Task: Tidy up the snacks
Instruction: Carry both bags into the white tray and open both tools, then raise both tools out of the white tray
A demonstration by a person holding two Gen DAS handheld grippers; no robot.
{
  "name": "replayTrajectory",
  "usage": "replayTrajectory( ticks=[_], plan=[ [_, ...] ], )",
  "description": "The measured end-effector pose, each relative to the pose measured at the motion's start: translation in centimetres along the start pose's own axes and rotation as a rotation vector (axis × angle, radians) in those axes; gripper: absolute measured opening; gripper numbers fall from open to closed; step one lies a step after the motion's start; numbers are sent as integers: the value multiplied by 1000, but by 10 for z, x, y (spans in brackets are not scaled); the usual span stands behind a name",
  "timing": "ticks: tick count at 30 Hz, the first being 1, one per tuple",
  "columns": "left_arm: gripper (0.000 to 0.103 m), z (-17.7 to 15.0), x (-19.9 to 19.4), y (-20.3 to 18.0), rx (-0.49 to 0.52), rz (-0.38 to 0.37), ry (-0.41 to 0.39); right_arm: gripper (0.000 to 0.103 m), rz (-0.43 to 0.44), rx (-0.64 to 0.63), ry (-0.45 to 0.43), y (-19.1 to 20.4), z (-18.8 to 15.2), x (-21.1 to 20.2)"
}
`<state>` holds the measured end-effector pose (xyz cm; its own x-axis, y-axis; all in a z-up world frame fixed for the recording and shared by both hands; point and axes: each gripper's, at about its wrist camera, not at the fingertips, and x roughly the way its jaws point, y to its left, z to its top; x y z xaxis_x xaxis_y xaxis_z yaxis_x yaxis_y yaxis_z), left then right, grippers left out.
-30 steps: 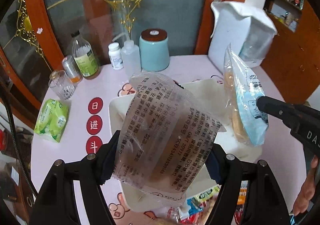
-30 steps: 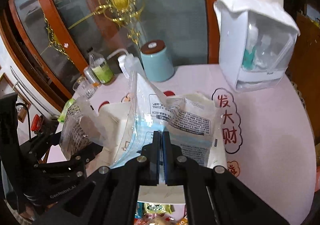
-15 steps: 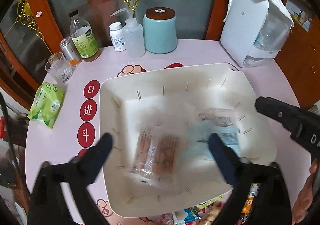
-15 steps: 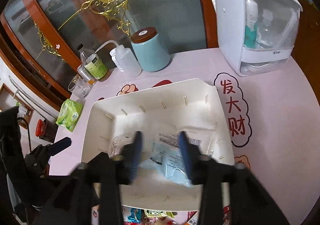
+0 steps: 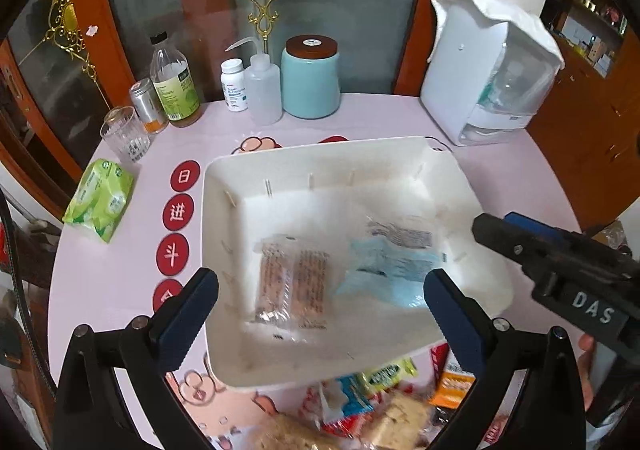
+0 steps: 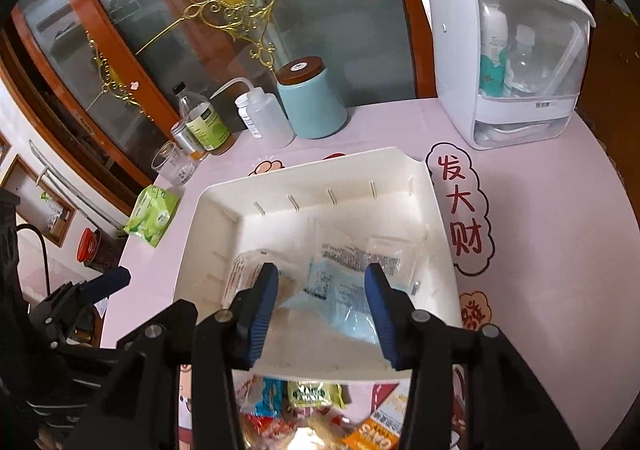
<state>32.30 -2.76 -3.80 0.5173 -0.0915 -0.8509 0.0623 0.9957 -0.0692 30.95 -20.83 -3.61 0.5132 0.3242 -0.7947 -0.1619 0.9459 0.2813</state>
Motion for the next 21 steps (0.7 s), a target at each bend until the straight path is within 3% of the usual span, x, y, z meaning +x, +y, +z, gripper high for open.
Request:
replayTrajectory(
  ticks=[12,21],
  plan=[
    [102,-42,-79,-16,14,25,-98,46,6,-64,-37,13,-41,-58],
    [102,-75,-132,-12,27,59,-114,46,-34,-114,-98,33,-81,-113]
  ],
)
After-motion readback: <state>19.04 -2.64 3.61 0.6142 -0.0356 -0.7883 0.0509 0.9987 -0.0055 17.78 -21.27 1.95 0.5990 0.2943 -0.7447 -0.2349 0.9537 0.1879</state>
